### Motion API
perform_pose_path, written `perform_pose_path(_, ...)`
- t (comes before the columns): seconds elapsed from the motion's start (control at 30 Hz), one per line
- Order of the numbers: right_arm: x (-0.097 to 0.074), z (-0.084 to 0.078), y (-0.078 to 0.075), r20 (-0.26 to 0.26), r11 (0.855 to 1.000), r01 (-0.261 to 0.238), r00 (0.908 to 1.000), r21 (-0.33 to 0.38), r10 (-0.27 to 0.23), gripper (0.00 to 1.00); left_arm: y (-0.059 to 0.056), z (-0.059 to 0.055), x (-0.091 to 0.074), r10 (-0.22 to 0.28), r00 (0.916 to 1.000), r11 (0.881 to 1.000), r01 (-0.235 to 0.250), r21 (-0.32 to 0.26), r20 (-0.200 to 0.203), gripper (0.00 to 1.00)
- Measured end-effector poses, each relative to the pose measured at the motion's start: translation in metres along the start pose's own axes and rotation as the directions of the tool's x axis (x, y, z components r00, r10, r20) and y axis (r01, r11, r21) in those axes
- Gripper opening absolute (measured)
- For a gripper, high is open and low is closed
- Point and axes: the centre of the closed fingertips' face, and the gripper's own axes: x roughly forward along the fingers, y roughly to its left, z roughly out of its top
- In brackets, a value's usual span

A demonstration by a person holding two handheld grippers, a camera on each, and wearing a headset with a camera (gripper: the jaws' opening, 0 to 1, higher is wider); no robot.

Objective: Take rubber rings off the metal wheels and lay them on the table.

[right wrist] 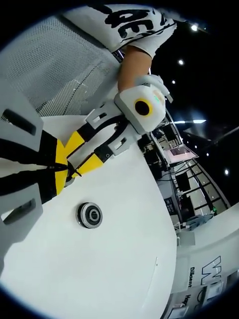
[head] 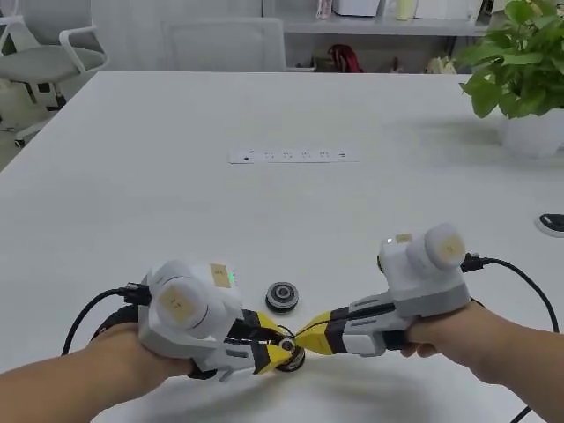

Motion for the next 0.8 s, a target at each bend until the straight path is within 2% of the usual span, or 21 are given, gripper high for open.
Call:
perform_pose_path(0.17,0.0,0.001,0.0,0.004,1.0,0.001,1.0,0.001,-0.001,0.0,-0.002,0.0,-0.004,-0.02,0.9998,1.0,0.02,0.02,-0.004,0.17)
perform_pose_path(0.33,-0.001,0.003,-0.001,0.013,1.0,0.001,0.9999,0.006,-0.001,0.0,-0.003,0.004,-0.01,-0.034,0.9993,0.999,0.034,0.014,0.015,0.22)
perform_pose_path(0.5,-0.002,0.004,-0.002,0.018,1.0,0.002,0.9998,0.008,-0.002,0.0,-0.001,0.005,-0.018,-0.031,0.9992,0.999,0.031,0.01,0.026,0.26)
perform_pose_path(0.63,-0.004,0.007,-0.003,0.032,1.0,0.003,0.9995,0.014,-0.003,0.0,0.005,0.008,-0.028,-0.013,0.9989,1.0,0.013,-0.006,0.045,0.36)
perform_pose_path(0.8,-0.006,0.009,-0.004,0.044,1.0,0.007,0.999,0.019,-0.008,0.0,0.01,0.01,-0.04,0.003,0.998,1.0,-0.001,-0.018,0.064,0.38)
